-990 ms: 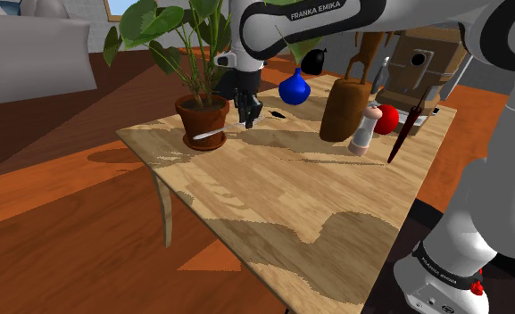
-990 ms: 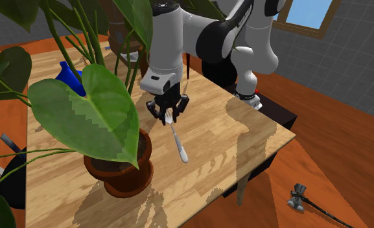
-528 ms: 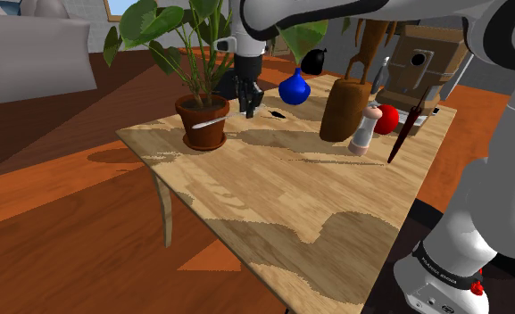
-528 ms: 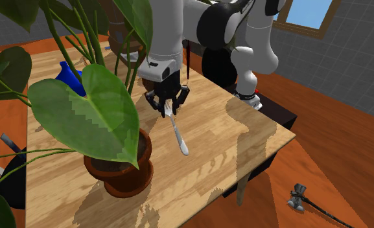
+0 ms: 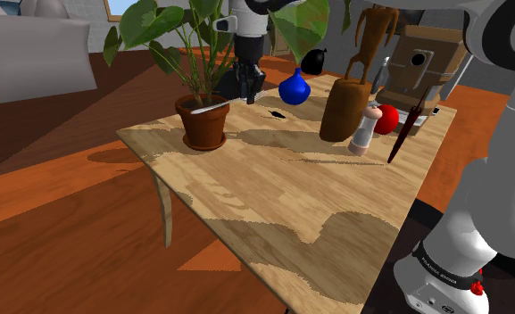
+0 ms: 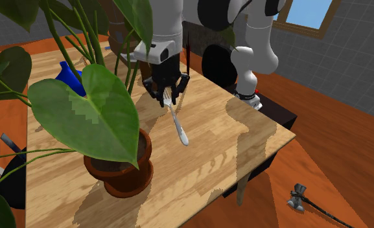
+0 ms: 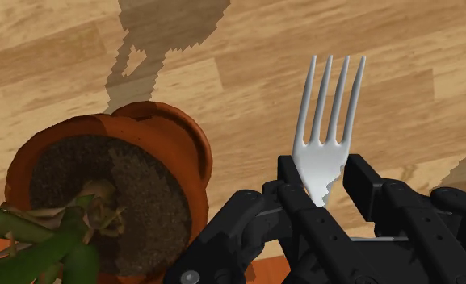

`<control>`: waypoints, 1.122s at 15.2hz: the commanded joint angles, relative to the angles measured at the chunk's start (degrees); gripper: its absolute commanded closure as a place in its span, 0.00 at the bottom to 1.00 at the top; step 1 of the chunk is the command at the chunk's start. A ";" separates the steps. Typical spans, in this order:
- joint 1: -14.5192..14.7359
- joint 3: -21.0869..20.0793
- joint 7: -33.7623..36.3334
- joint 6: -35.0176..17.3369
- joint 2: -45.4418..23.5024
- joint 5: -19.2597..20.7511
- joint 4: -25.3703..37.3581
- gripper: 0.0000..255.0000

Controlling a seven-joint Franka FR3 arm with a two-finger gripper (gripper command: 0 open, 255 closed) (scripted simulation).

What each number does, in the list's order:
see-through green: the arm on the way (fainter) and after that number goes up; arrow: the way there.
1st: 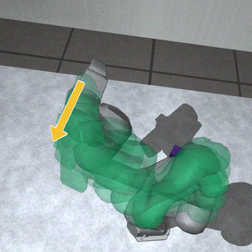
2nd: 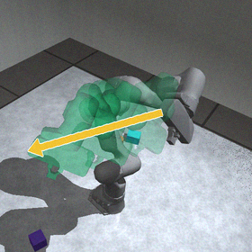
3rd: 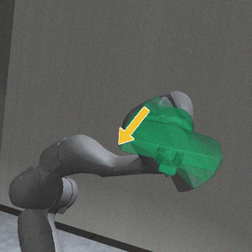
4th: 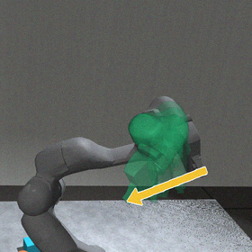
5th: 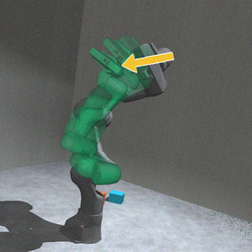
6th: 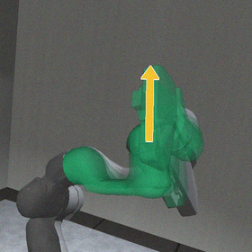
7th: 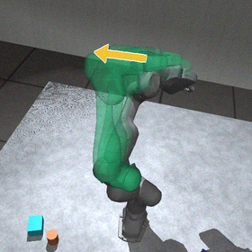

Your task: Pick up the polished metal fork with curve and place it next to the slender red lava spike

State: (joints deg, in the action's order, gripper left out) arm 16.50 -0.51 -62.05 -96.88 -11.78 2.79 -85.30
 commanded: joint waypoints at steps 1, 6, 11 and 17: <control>-0.03 0.02 -0.13 1.62 -0.24 -0.02 1.84 1.00; 0.01 0.02 -0.29 5.85 -1.11 -0.02 6.94 1.00; 0.05 0.01 -0.47 10.36 -2.51 -0.01 12.86 1.00; 0.12 0.02 -0.71 16.40 -5.17 0.05 21.55 1.00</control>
State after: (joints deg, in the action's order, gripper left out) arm 16.57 -0.48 -62.74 -81.94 -16.01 2.82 -66.12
